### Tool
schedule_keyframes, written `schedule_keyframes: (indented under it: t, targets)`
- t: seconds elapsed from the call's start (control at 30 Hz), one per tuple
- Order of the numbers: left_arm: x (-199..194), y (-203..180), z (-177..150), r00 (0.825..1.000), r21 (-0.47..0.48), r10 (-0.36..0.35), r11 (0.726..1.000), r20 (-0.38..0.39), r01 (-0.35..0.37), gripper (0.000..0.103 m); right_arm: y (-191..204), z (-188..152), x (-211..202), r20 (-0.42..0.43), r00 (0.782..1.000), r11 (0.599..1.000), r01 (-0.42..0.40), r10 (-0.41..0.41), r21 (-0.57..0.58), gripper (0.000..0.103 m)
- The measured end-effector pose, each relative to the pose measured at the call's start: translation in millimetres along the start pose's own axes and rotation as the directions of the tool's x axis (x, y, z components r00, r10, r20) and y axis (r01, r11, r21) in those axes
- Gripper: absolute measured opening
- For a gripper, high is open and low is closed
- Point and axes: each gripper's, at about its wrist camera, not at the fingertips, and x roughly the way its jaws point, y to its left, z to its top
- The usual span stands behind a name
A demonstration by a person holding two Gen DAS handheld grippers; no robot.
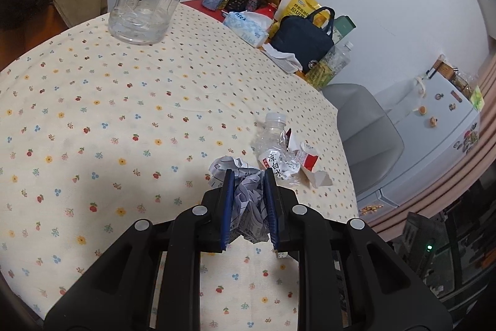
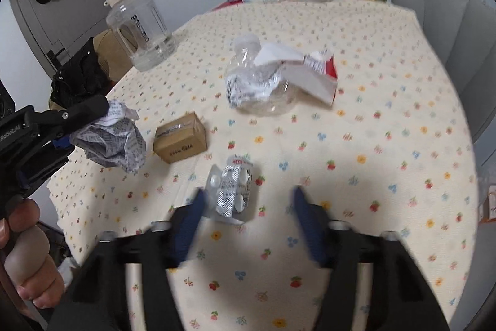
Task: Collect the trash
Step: 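Close the right tool on the pill blister pack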
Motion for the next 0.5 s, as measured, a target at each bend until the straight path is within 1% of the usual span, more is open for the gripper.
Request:
schedule_keyframes:
  t: [0.03,0.07,0.1,0.37,0.5]
  targets:
    - [0,0,0,1.0,0.001,-0.001,1.0,-0.001,0.001,0.019,-2,0,1,-0.007,1.0,1.0,-0.01,0.01,0.007,0.015]
    - [1,-1,0,1.0,0.001,-0.003,1.0,-0.002,0.003,0.019,-4,-1,1,-0.006,1.0,1.0,-0.011,0.011,0.007,0.013]
    - [1,-1,-1,1.0,0.001,-0.005,1.0,-0.003,0.005,0.019,-5,-2,-2,0.0,1.0,1.0,-0.016,0.016,0.009,0.009]
    - [12,-17,-6,1.0,0.027,-0.015,0.999,-0.025,0.016,0.019,-13,-5,-24,0.057,0.998,0.999,-0.033,0.032,0.012,0.008]
    - [16,-28,-9,0.999,0.05,-0.014,0.999,-0.033,0.016,0.02,-23,-7,-39,0.095,0.995,0.999,-0.03,0.028,0.024,0.008]
